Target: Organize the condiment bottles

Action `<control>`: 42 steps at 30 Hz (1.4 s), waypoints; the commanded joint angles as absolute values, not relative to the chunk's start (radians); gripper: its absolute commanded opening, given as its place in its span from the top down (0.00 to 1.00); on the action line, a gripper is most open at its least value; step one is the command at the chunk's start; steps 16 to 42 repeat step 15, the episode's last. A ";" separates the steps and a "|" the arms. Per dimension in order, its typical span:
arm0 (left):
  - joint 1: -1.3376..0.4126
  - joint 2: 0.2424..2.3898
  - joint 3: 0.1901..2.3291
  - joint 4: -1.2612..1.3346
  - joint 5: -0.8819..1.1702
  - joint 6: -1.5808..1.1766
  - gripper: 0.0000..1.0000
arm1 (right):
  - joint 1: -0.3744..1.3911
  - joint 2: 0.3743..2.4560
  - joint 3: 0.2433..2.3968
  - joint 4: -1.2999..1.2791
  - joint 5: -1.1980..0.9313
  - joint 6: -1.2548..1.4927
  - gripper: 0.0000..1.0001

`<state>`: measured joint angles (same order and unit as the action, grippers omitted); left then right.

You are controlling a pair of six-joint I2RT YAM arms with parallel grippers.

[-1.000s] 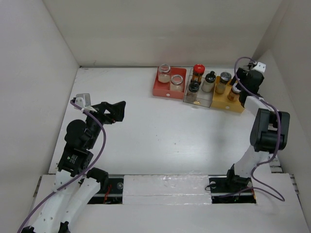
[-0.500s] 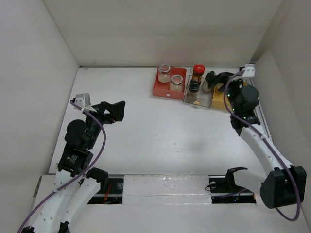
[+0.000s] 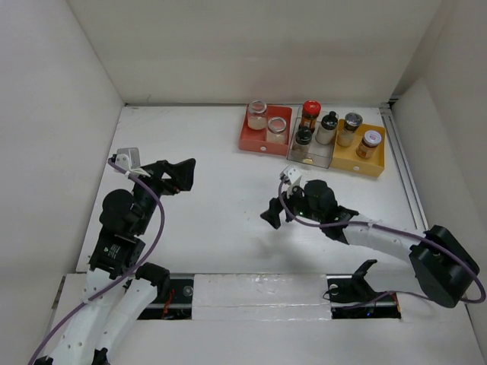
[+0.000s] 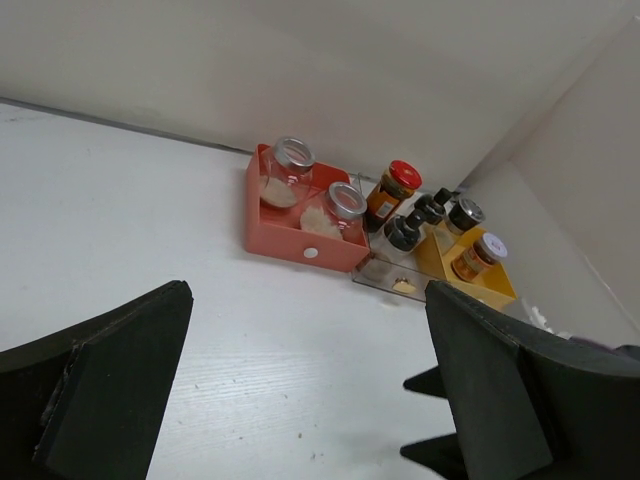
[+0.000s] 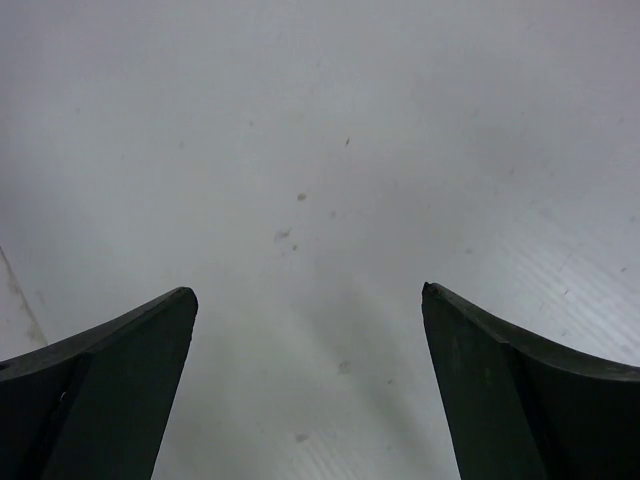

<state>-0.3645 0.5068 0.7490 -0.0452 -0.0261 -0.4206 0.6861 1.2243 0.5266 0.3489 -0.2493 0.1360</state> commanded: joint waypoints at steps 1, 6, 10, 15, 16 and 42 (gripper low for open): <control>-0.364 0.511 0.793 -0.009 -0.009 -0.423 0.00 | 0.730 1.221 0.493 0.370 -0.227 0.149 0.00; -0.364 0.511 0.793 -0.009 0.000 -0.414 0.00 | 0.739 1.221 0.492 0.351 -0.150 0.138 0.00; -0.364 0.520 0.770 0.009 0.038 -0.405 0.00 | 0.739 1.259 0.555 0.339 -0.160 0.127 0.00; -0.364 0.529 0.770 0.009 0.047 -0.405 0.00 | 0.739 1.282 0.604 0.328 -0.149 0.109 0.00; -0.364 0.529 0.770 0.009 0.047 -0.405 0.00 | 0.739 1.282 0.604 0.328 -0.149 0.109 0.00; -0.364 0.529 0.770 0.009 0.047 -0.405 0.00 | 0.739 1.282 0.604 0.328 -0.149 0.109 0.00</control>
